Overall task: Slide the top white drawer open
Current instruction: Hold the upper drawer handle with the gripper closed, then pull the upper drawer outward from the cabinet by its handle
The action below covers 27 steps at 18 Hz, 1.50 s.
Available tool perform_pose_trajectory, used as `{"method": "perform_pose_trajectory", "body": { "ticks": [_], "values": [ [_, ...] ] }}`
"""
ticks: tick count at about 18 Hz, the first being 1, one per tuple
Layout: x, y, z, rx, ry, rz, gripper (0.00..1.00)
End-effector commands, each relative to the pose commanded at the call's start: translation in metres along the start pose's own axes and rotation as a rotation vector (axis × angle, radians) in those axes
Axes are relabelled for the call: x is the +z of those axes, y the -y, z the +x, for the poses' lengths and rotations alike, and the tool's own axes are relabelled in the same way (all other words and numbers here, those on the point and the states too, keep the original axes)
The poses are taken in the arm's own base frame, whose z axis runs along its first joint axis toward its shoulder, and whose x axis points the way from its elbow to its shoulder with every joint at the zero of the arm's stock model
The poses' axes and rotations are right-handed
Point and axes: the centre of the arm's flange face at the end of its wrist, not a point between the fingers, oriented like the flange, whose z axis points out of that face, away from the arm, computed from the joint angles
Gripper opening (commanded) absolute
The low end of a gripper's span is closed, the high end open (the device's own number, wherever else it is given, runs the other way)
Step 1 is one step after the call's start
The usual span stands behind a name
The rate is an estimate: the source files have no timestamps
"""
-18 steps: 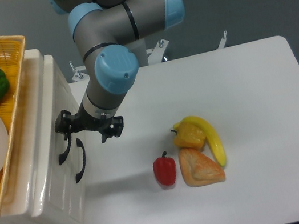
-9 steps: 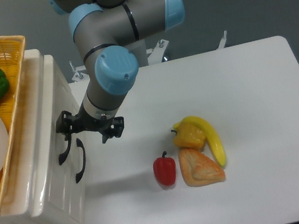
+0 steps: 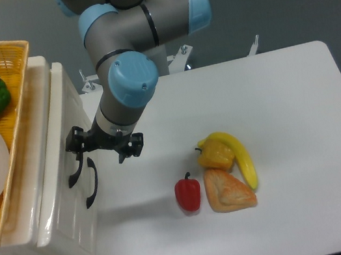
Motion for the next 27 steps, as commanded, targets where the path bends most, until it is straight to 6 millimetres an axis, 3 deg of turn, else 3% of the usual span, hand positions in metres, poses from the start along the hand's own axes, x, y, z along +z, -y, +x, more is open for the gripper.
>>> {"method": "perform_pose_trajectory", "body": {
  "ticks": [27],
  "values": [
    [-0.0080,0.0006,-0.0097,0.002,0.065,-0.008,1.00]
  ]
}}
